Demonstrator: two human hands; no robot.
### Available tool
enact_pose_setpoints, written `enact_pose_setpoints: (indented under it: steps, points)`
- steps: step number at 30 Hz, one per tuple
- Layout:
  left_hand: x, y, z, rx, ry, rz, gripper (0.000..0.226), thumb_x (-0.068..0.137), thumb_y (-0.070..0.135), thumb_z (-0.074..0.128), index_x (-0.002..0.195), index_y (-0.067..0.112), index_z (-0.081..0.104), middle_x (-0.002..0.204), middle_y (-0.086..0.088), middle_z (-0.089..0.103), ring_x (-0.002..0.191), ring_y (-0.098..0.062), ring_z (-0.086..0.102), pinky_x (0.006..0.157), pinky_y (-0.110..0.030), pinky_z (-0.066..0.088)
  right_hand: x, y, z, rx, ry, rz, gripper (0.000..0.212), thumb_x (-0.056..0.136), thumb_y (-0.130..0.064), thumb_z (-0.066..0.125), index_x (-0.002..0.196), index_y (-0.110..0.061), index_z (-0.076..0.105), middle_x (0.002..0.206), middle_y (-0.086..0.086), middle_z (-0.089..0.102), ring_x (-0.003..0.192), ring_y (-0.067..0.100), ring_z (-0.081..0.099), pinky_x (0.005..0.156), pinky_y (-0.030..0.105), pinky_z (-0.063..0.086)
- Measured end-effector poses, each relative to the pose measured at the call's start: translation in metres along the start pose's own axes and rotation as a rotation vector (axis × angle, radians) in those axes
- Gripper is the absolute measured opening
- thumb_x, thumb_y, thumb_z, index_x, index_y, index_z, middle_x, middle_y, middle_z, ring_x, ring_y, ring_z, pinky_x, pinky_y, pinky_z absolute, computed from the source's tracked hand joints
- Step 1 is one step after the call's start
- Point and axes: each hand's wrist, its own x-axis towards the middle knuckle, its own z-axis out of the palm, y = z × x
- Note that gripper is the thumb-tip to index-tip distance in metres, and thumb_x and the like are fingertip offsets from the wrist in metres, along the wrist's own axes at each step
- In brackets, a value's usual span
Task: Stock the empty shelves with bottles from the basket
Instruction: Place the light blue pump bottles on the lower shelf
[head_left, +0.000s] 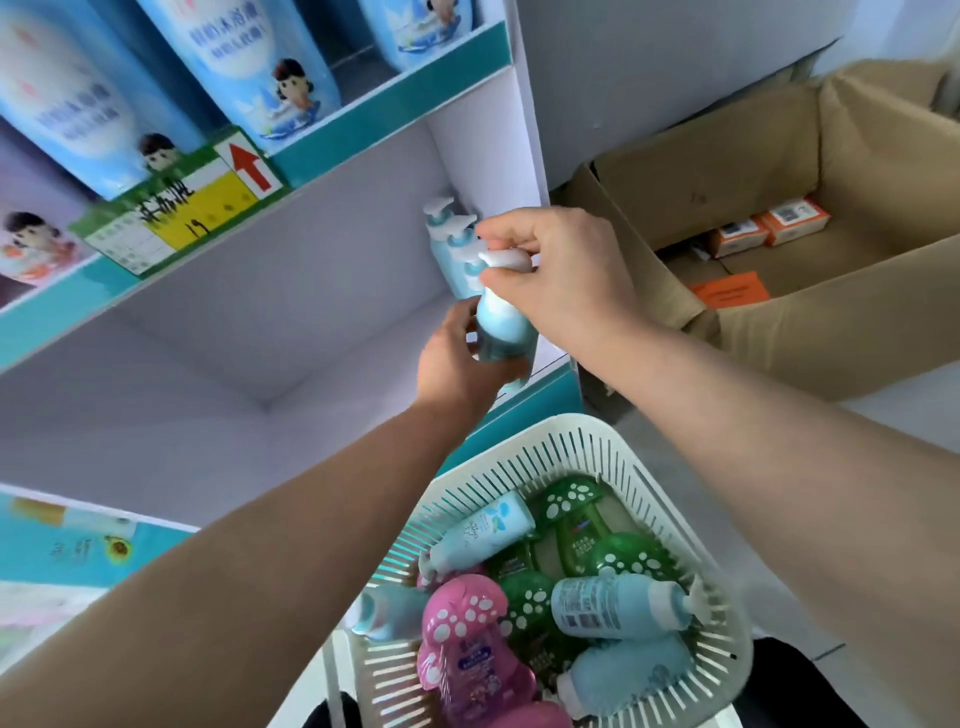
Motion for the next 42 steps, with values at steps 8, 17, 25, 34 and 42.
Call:
enact_pose_setpoints:
  steps: [8, 17, 25, 34, 42]
  points:
    - [0.011, -0.035, 0.000, -0.081, 0.087, -0.118, 0.061, 0.072, 0.011, 0.081, 0.123, 0.020, 0.049, 0.109, 0.000, 0.064, 0.097, -0.022, 0.064, 0.070, -0.034, 0.054, -0.009, 0.036, 0.005, -0.056, -0.008, 0.044, 0.028, 0.090, -0.011, 0.056, 0.113, -0.020, 0.068, 0.103, -0.006, 0.071, 0.093, 0.006, 0.063, 0.085, 0.016, 0.046]
    - [0.016, -0.028, 0.005, -0.315, -0.160, -0.092, 0.053, 0.078, -0.006, 0.071, 0.123, 0.008, 0.046, 0.109, -0.006, 0.063, 0.107, -0.026, 0.061, 0.087, -0.034, 0.055, -0.026, 0.086, 0.028, -0.195, -0.369, 0.214, 0.054, 0.093, -0.010, 0.052, 0.142, -0.029, 0.041, 0.134, 0.001, 0.057, 0.119, 0.022, 0.055, 0.100, 0.040, 0.046]
    - [0.013, -0.025, -0.007, -0.546, -0.155, -0.120, 0.041, 0.081, 0.006, 0.074, 0.117, 0.008, 0.055, 0.110, -0.011, 0.069, 0.100, -0.026, 0.069, 0.084, -0.038, 0.058, -0.032, 0.068, 0.040, -0.164, -0.234, 0.104, 0.043, 0.079, -0.030, 0.074, 0.118, -0.027, 0.056, 0.108, -0.003, 0.065, 0.093, 0.020, 0.062, 0.082, 0.036, 0.052]
    - [0.039, -0.024, 0.009, -0.277, 0.021, 0.021, 0.057, 0.076, 0.007, 0.077, 0.124, 0.013, 0.047, 0.115, -0.005, 0.061, 0.108, -0.025, 0.059, 0.094, -0.039, 0.052, -0.037, 0.102, 0.024, -0.387, -0.199, 0.270, 0.033, 0.089, -0.011, 0.054, 0.117, -0.028, 0.058, 0.107, -0.009, 0.066, 0.101, 0.017, 0.060, 0.082, 0.032, 0.050]
    - [0.039, -0.035, 0.037, -0.038, 0.019, 0.071, 0.059, 0.082, 0.008, 0.070, 0.133, 0.017, 0.042, 0.129, -0.005, 0.043, 0.111, -0.015, 0.047, 0.109, -0.034, 0.039, -0.039, 0.109, 0.031, -0.208, -0.370, 0.293, 0.062, 0.084, 0.007, 0.044, 0.139, -0.022, 0.040, 0.131, -0.003, 0.058, 0.119, 0.021, 0.054, 0.101, 0.038, 0.043]
